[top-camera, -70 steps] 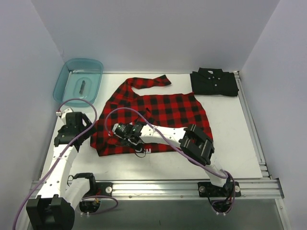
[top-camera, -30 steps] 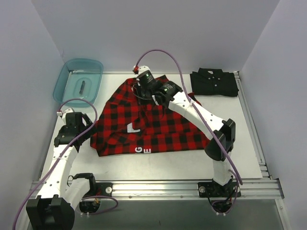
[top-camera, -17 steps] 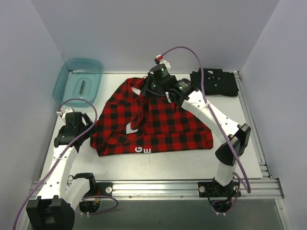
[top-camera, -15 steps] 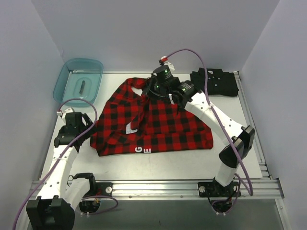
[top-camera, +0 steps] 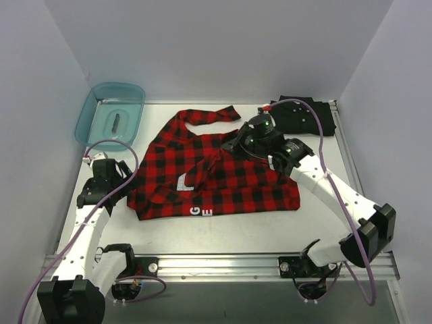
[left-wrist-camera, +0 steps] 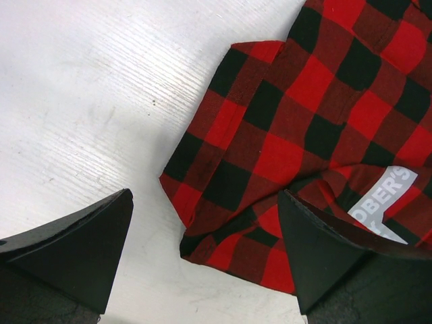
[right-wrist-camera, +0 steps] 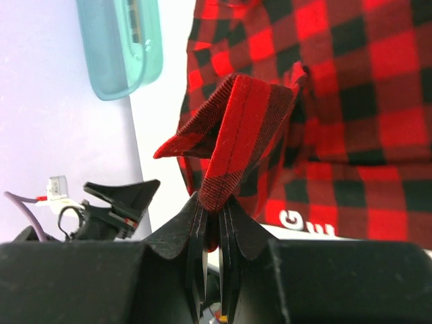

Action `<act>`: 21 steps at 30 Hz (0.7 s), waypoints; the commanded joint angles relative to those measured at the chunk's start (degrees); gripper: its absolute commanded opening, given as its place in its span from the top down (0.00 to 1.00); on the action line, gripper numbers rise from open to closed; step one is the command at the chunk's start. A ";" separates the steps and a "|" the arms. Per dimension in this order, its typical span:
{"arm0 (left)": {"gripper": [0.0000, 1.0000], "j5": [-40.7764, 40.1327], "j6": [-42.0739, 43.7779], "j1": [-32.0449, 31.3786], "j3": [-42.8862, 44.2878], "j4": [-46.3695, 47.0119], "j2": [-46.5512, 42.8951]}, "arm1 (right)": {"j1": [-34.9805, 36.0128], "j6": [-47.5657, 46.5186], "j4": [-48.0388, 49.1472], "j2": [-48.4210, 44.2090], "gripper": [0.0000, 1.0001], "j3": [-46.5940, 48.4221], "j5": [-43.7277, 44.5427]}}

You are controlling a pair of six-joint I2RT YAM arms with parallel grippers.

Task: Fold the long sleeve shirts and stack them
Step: Fold the shirt

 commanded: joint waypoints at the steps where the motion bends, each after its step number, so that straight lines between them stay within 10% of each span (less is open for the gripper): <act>1: 0.03 0.76 0.77 0.24 -0.02 2.35 -0.64 | -3.07 1.65 0.44 -6.27 1.00 -4.71 -2.95; 21: 0.03 1.82 1.30 -0.20 -0.37 2.70 -0.46 | -14.25 -11.62 -2.91 -15.69 1.00 -29.24 -3.14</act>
